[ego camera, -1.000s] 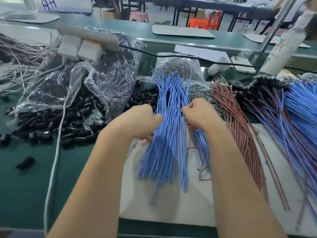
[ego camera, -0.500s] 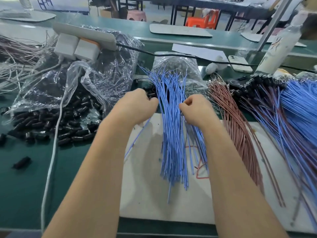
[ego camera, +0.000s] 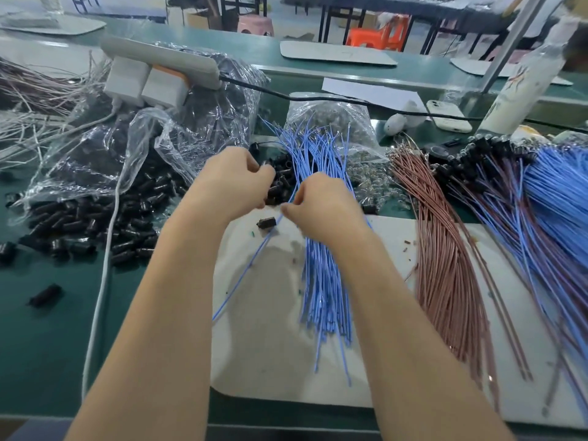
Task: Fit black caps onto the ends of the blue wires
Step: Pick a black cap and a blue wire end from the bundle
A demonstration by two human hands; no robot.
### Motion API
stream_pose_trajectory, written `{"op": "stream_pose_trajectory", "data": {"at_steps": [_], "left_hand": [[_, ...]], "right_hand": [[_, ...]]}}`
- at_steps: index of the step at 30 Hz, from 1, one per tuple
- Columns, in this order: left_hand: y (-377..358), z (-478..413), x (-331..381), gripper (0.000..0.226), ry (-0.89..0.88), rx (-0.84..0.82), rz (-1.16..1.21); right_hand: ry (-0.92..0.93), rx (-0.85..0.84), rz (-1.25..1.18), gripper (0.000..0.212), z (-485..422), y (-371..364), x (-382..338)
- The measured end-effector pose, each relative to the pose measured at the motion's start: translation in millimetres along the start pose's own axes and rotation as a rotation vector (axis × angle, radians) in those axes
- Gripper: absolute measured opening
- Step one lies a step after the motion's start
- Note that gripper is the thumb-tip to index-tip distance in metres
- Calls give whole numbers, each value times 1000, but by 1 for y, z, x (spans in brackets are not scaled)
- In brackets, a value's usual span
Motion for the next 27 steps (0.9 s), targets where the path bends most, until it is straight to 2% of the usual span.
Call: {"op": "stream_pose_trajectory", "data": {"at_steps": [2,4,6,12,16,17,18,21,22,25,27], "left_hand": [[0,-1,5,26,-59,51,4],[1,-2,7,22,-77,68,17],[1,-3,3,24,-62,67,-7],[-16,5,-15,30,211,-208,29],[-21,4,-20,28,267,-223,113],[-21,3,-21,28,269,-218,126],[-21,2,-23,28,269,-210,139],[-20,0,-23,27,254,-183,176],[-20,0,-22,27,244,-180,177],[-20,1,-20,27,249,-191,170],[-19,2,-18,28,243,-193,150]], "right_hand": [[-19,-28,49,26,-5,-15,-14],[-37,9,68,9,-11,-20,-22],[-55,44,54,22,-16,-19,-25],[-12,18,78,24,-30,-13,-30],[-52,1,-12,33,-35,-19,-26],[-46,14,-65,27,-37,-22,-23],[-34,29,-143,13,-37,-22,-22],[-24,53,-537,33,-40,-12,-11],[-55,51,-704,34,-41,-6,-3],[-57,-129,-1254,12,-40,8,17],[78,-259,-1604,21,-39,22,28]]}}
Point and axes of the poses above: each hand's wrist, its own z-axis away from the middle knuckle, its own y-axis out of the back of the hand, x = y × z, the point moved 5 cm from there along -z, towards the middle knuckle, and after that the axes turned 15 degrees about z, right-handed, at the moved point
